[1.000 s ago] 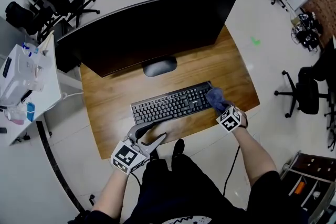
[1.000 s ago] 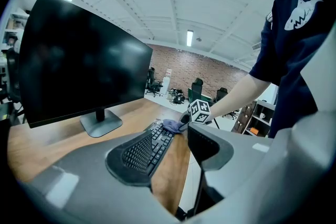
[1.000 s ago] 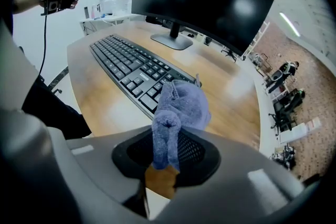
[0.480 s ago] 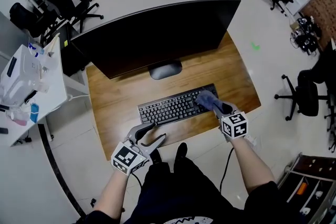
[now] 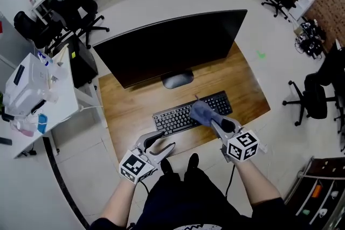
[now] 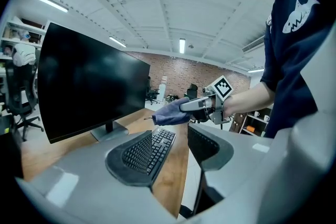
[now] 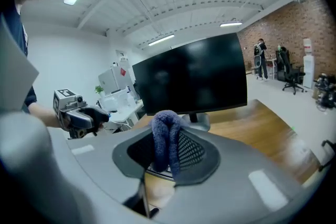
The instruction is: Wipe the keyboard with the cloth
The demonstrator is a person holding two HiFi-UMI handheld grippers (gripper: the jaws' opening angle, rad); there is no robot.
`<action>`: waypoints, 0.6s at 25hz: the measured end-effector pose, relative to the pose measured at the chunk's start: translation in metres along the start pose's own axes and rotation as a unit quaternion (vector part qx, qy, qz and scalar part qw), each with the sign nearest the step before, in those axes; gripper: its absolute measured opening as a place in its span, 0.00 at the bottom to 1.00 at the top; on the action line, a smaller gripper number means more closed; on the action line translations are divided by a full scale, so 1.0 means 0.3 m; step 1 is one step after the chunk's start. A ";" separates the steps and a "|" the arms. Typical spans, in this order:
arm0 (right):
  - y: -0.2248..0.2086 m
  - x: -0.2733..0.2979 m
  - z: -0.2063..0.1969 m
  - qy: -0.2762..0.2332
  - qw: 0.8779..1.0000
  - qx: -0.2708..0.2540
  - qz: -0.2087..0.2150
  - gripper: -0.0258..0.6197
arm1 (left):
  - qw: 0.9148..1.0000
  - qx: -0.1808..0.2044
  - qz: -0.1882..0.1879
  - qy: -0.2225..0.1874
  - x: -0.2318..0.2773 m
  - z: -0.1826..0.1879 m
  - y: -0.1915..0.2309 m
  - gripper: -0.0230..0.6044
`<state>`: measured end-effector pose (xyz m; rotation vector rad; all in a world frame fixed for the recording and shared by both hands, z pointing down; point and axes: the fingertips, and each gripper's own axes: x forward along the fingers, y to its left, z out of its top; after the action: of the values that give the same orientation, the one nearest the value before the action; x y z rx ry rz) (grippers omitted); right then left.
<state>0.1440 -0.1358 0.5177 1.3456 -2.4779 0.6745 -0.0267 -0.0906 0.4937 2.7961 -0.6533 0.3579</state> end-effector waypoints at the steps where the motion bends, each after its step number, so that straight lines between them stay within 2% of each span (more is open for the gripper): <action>1: 0.038 -0.005 0.004 -0.004 1.000 0.003 0.004 0.18 | 1.000 0.002 -0.004 -0.002 -0.019 -0.002 -0.002 0.36; 9: 0.327 -0.051 0.014 -0.031 0.998 0.035 0.036 0.18 | 0.999 0.010 -0.037 0.002 -0.161 -0.046 -0.035 0.36; 15: 0.521 -0.129 -0.012 -0.028 0.996 0.036 0.081 0.18 | 0.999 0.011 -0.034 -0.012 -0.233 -0.043 -0.089 0.36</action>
<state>0.0341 -0.0326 0.4609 1.2126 -2.6537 0.7767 -0.0777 -0.0356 0.4806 2.8395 -0.5609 0.3201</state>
